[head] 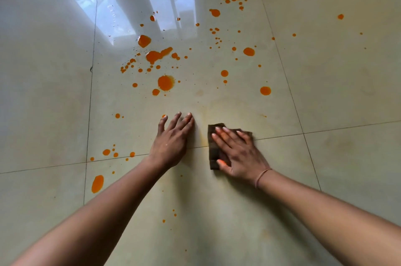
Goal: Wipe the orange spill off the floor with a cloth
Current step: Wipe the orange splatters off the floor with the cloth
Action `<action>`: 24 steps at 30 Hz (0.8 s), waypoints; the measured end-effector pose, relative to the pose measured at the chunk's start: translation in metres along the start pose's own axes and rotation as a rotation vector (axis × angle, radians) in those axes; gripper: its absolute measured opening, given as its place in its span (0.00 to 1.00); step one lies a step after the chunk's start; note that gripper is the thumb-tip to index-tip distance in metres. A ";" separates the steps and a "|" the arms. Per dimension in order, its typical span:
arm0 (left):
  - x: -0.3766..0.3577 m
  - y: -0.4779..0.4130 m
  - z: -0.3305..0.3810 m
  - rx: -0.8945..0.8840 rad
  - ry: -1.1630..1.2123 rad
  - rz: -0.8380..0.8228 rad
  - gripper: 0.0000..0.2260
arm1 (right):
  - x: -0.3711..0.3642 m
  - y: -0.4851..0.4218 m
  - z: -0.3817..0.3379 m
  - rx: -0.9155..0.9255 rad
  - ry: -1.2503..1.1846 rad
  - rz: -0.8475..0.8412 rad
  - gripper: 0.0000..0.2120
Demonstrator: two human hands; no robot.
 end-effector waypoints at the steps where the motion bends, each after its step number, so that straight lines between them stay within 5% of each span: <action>1: 0.000 0.000 0.000 0.002 0.003 0.000 0.26 | 0.005 -0.009 0.012 -0.048 0.016 0.011 0.34; 4: 0.000 -0.002 0.002 0.009 -0.004 0.002 0.26 | 0.015 -0.067 0.018 -0.372 -0.067 0.149 0.34; 10: 0.007 0.000 0.004 0.012 0.001 -0.002 0.26 | -0.009 0.033 -0.025 -0.008 -0.036 0.003 0.34; 14: 0.013 -0.009 0.009 0.078 0.018 0.053 0.22 | 0.019 -0.029 0.026 -0.486 -0.074 0.213 0.33; 19: 0.017 -0.036 0.040 -0.013 0.051 0.077 0.23 | 0.003 0.063 0.008 -0.200 -0.043 0.066 0.35; 24: 0.020 -0.070 0.070 -0.110 0.096 0.076 0.28 | 0.052 0.015 0.102 -0.723 -0.070 0.286 0.34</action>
Point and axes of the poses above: each hand's wrist, its own y-axis away from the middle knuckle, its own x-axis out of the back of the hand, z = x × y, the point moved 6 cm from there along -y, towards the middle knuckle, and after that the axes turned 13 degrees about -y, right-handed, at the moved point
